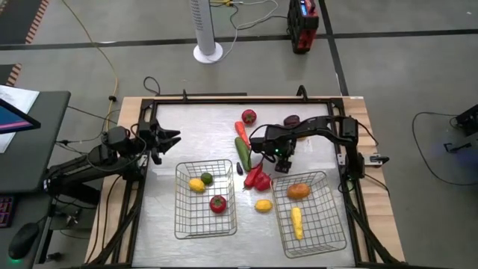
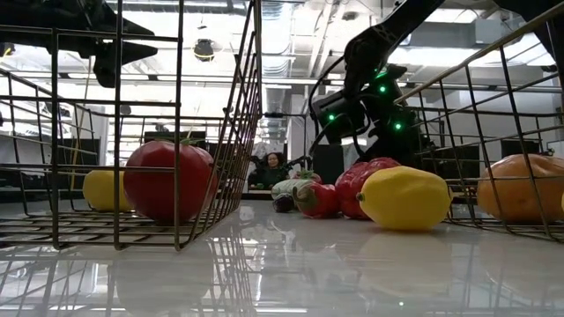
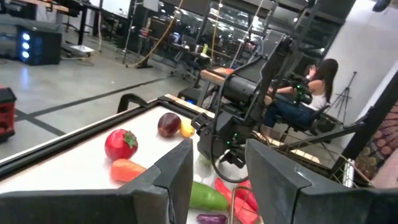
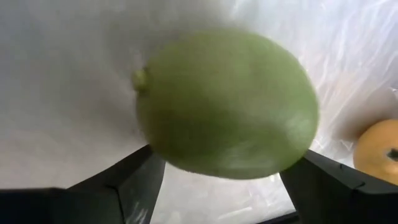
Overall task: Sort produce into baskets
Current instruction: Put the green lime into the left wire basket
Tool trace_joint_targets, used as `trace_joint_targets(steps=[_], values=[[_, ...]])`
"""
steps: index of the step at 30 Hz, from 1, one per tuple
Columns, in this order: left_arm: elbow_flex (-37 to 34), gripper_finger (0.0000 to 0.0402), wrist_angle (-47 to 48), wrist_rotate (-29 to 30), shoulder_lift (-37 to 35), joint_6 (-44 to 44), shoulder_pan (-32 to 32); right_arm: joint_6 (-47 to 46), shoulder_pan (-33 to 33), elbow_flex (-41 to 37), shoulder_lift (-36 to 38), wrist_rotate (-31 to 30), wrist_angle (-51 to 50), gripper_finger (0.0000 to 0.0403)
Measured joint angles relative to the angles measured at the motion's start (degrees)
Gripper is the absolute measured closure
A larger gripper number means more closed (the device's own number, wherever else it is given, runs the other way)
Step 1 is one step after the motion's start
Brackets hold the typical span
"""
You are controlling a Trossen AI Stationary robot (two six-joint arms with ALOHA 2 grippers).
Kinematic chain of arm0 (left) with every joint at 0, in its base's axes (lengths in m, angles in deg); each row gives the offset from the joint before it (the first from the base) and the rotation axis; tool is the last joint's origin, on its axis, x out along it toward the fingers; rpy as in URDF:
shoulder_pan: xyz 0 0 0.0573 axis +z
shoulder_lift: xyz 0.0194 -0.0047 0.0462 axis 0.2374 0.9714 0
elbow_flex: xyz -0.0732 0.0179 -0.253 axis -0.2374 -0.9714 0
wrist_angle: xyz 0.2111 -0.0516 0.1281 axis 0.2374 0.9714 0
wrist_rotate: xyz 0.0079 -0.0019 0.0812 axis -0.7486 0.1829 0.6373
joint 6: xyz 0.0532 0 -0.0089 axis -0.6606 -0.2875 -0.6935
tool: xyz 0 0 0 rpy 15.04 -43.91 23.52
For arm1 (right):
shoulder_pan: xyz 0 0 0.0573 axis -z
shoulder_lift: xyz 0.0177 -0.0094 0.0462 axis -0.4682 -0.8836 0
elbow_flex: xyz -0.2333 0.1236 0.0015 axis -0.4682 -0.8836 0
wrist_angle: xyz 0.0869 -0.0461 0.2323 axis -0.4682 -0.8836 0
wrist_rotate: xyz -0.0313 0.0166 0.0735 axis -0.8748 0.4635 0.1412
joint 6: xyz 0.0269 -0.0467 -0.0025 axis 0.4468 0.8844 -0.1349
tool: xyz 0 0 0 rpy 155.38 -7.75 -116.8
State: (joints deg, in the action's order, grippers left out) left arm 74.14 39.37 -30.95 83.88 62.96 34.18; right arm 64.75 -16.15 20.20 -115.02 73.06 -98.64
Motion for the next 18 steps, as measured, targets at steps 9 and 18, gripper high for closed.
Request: trace_joint_targets(steps=[9,18], values=[[0.0,0.0269,0.0,-0.4,0.0,-0.2,0.0,-0.4,-0.9,6.0,-0.1,-0.5,-1.8,0.0076],[0.0,0.0269,0.0,-0.2,0.0,-0.8,0.0,1.6,1.3,6.8,-0.1,-0.6,4.1,0.0076]])
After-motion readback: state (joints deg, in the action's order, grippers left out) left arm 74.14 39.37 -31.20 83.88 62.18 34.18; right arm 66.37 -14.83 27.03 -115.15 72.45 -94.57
